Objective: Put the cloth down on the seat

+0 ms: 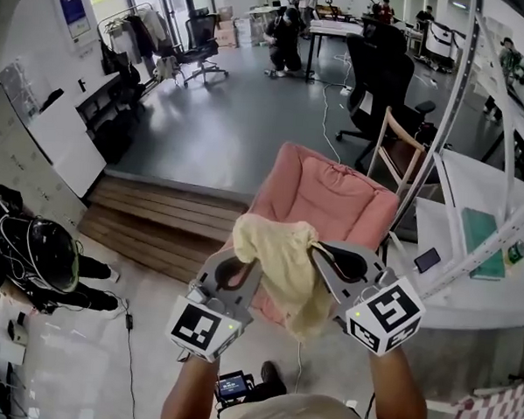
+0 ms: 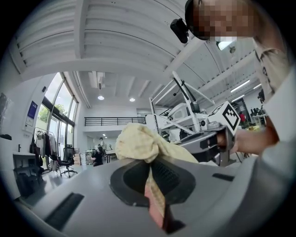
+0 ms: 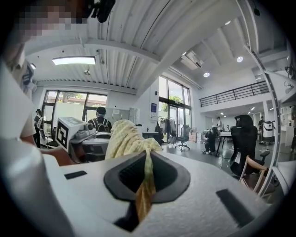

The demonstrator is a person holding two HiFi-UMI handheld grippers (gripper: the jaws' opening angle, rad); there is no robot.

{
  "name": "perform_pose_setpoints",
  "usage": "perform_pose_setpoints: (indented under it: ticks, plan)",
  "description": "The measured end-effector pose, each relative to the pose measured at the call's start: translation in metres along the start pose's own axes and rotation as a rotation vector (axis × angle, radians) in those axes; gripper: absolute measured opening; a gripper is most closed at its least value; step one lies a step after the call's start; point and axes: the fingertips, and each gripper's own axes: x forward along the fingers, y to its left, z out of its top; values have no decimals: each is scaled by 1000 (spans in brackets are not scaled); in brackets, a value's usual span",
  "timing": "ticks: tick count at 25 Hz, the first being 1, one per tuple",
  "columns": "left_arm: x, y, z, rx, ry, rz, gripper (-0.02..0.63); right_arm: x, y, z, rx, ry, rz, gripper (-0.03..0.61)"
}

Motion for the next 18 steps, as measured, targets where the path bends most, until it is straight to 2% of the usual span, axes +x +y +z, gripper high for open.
perform_pose_setpoints:
  ticks: [8,18]
  plan:
    - [16,54,-5,-6,-22,-55,14,57,-20,19,-23,-18,-49,3]
    - [19,119,5,4,-73,-79,14,119,-26,54,-65,-54,-91,3]
